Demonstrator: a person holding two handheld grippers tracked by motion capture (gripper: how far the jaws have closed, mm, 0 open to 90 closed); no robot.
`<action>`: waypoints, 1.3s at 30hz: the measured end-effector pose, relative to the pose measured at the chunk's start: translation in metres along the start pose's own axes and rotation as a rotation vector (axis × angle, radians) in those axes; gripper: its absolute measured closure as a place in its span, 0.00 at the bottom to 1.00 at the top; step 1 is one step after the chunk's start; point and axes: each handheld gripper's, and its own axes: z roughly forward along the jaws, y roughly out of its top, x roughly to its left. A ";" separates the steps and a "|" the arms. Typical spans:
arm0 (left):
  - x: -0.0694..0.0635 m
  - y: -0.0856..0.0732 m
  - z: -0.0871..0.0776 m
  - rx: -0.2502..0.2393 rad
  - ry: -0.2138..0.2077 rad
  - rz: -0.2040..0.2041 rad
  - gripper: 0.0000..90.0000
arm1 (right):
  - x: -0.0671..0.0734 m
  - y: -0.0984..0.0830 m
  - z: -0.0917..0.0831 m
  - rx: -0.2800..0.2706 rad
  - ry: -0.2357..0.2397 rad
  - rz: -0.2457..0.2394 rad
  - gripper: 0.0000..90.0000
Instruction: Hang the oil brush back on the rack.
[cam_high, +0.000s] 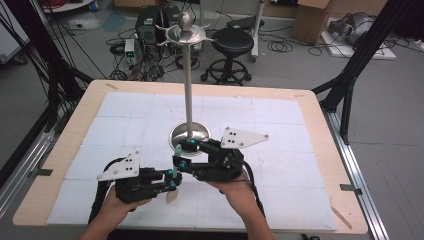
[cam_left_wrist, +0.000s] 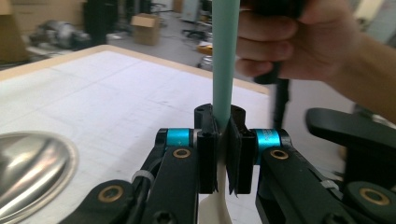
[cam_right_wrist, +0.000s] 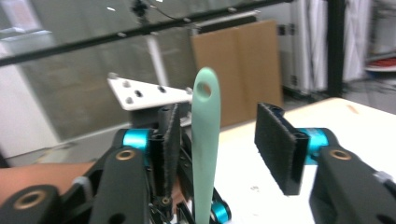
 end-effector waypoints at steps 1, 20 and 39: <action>0.000 0.000 0.000 -0.001 0.022 -0.002 0.93 | 0.002 -0.001 0.001 0.003 -0.035 -0.012 0.55; -0.009 0.002 0.006 0.026 0.234 0.037 0.93 | 0.018 0.002 0.018 0.057 -0.258 0.034 0.82; 0.004 0.006 -0.006 -0.045 -0.112 -0.039 0.62 | 0.008 0.007 0.003 0.071 0.080 -0.031 0.84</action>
